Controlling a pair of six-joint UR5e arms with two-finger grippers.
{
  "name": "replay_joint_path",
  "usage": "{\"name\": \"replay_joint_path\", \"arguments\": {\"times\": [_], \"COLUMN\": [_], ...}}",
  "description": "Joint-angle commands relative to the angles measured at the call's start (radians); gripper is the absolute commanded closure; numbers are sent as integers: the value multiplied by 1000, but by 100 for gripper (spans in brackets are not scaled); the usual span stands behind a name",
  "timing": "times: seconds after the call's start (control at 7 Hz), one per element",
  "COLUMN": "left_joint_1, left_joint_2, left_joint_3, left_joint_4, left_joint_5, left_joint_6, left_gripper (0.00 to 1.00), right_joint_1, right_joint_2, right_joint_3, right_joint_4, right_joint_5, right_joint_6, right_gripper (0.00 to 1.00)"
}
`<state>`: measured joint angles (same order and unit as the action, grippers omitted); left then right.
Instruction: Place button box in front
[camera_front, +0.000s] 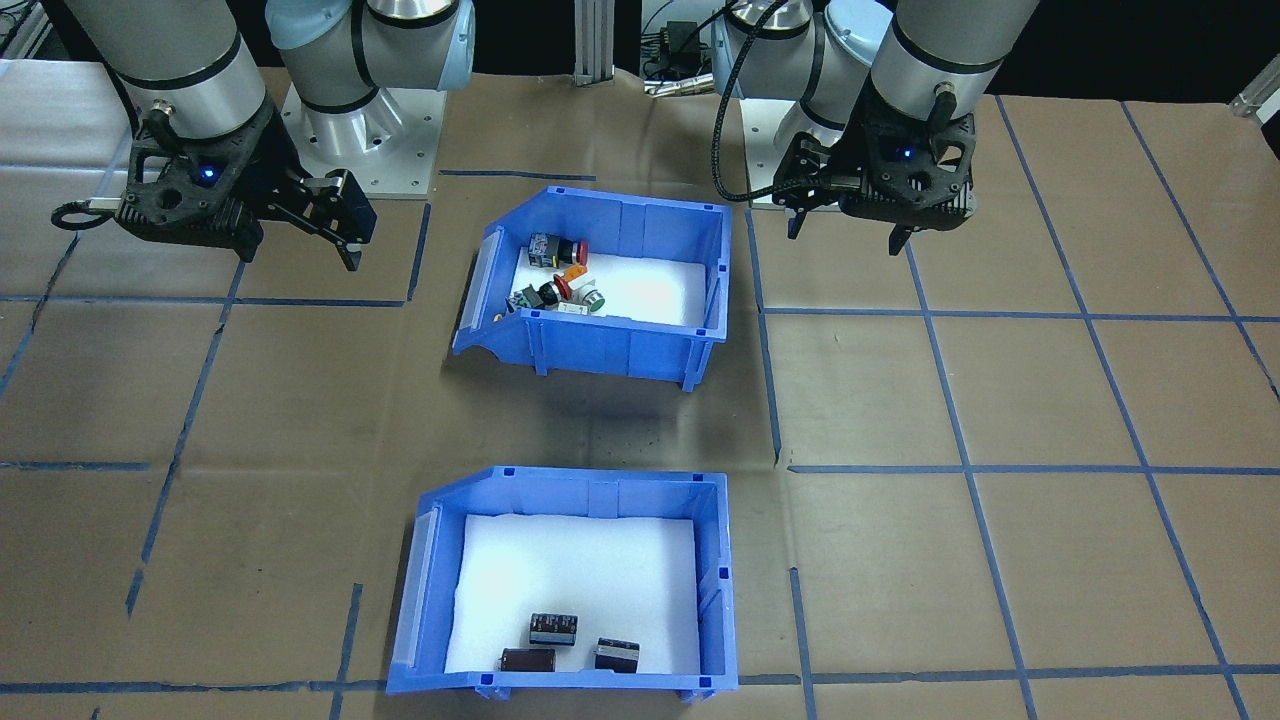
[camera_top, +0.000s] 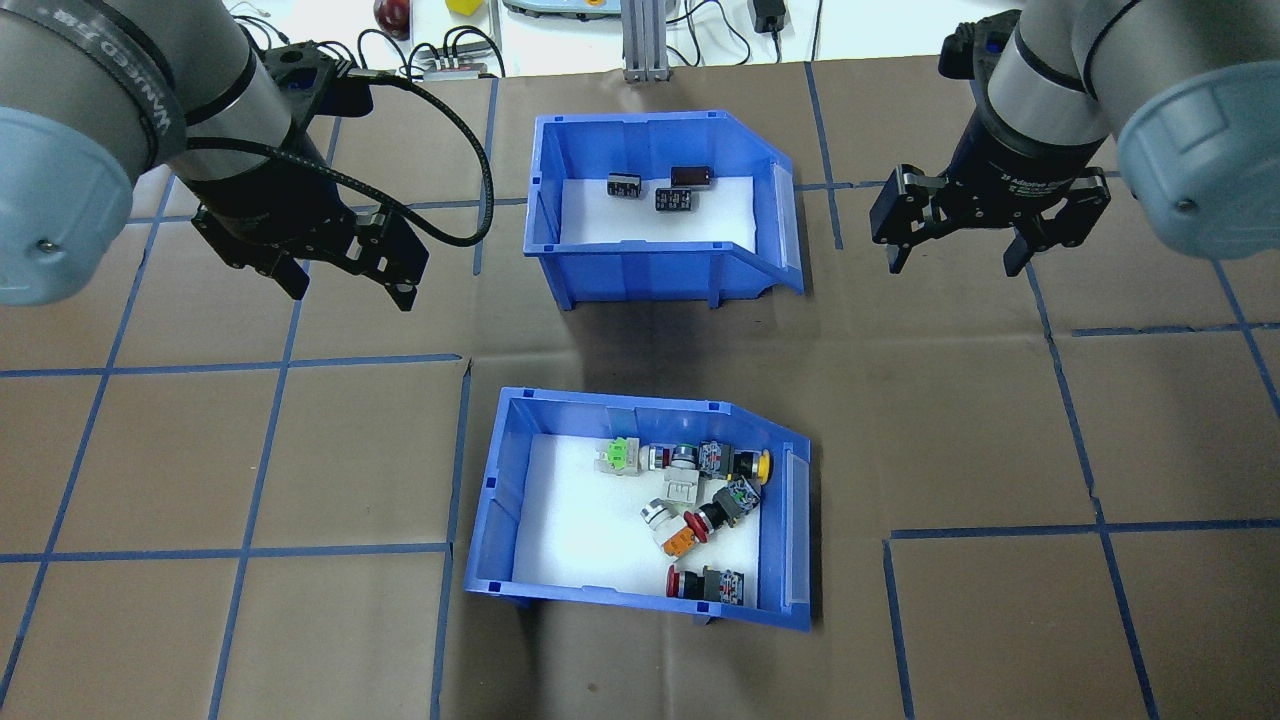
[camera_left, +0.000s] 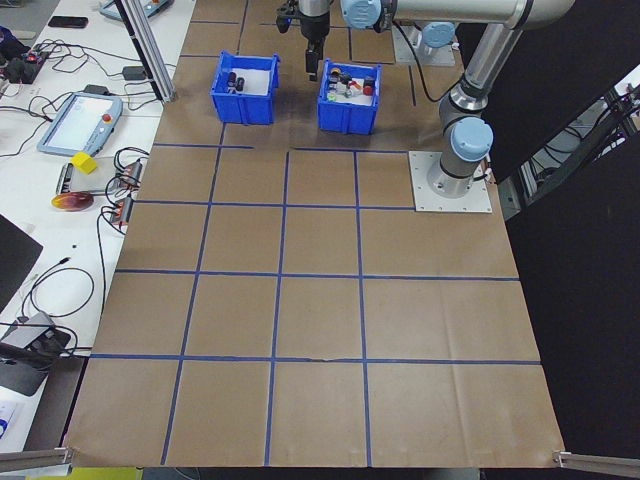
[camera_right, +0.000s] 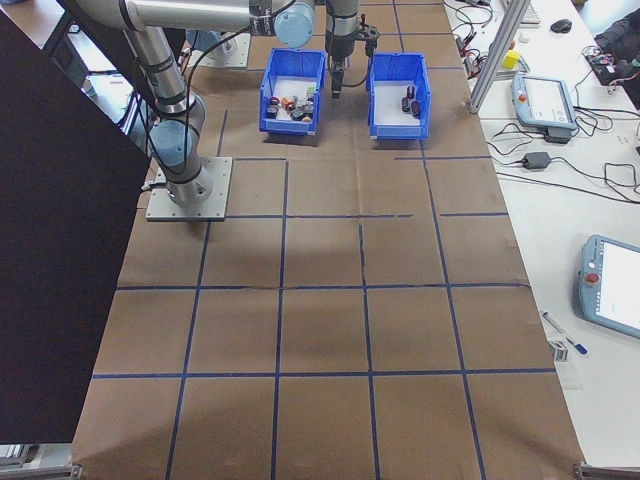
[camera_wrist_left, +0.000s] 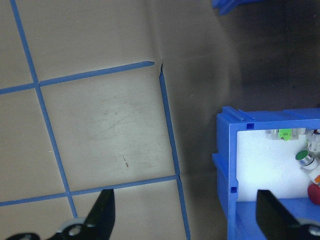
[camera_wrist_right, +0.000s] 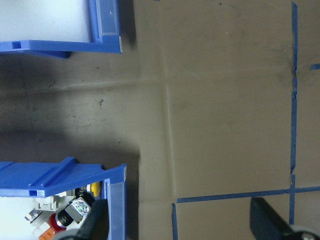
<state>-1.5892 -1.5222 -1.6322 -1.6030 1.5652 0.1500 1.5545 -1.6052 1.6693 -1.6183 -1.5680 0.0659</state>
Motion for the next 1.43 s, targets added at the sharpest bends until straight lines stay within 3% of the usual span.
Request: {"name": "replay_joint_path", "arguments": {"times": [0.0,0.86,1.0,1.29], "left_joint_1": [0,11,14,20], "left_joint_2": [0,-26,-16,-48], "left_joint_3": [0,0,0,11], "left_joint_4": [0,-8,85,100], "left_joint_5": [4,10,-8,-8], "left_joint_6": [0,-88,-151,-237], "left_gripper": [0,1,0,0], "right_joint_1": [1,2,1,7], "right_joint_2": [1,8,19,71], "right_joint_3": [0,-8,-14,-48], "right_joint_4": [-2,12,-3,-24], "right_joint_5": [2,-1,2,5], "right_joint_6": [0,-20,-47,-233], "right_gripper": [0,0,0,0]}}
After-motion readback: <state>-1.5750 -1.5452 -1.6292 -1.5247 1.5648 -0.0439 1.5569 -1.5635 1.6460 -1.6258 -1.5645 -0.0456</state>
